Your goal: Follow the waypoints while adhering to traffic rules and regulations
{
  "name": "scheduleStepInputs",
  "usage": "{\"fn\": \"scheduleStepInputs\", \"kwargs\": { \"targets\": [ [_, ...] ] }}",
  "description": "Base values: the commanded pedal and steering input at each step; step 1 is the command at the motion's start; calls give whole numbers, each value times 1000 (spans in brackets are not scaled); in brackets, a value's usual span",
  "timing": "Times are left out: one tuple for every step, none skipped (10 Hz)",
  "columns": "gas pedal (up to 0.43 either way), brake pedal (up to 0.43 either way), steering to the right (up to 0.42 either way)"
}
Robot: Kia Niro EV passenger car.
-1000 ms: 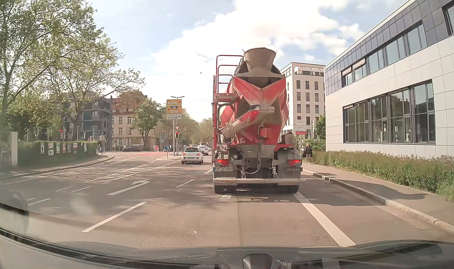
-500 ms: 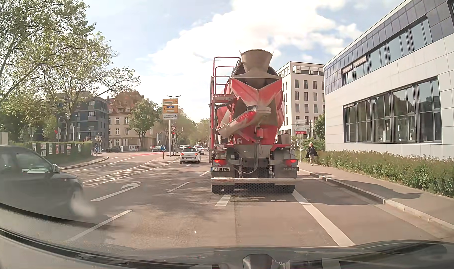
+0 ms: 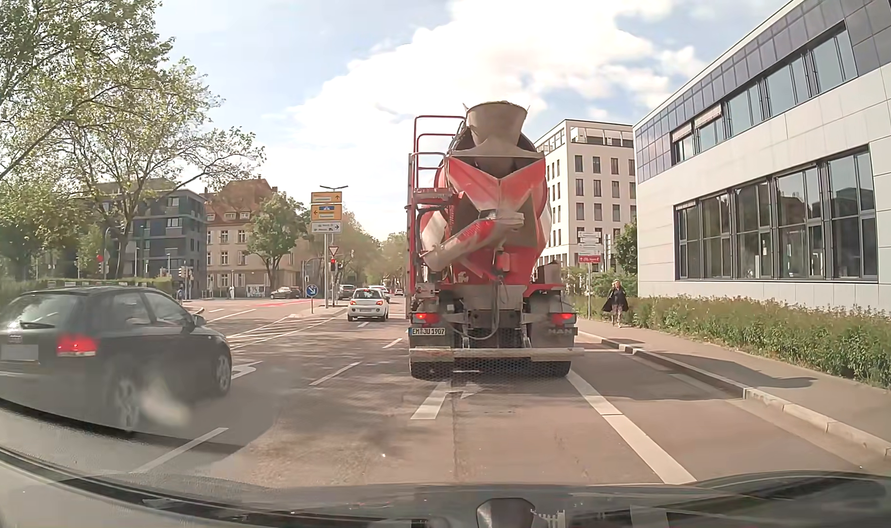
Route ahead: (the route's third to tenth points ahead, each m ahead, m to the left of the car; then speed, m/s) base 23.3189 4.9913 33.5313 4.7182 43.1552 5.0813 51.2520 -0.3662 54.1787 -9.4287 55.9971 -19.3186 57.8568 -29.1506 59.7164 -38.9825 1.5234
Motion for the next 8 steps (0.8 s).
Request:
{"fn": "scheduleStepInputs", "kwargs": {
  "targets": [
    [0, 67, 37],
    [0, 43, 37],
    [0, 0, 37],
    [0, 0, 37],
    [0, 0, 37],
    [0, 0, 37],
    [0, 0, 35],
    [0, 0, 35]
  ]
}}
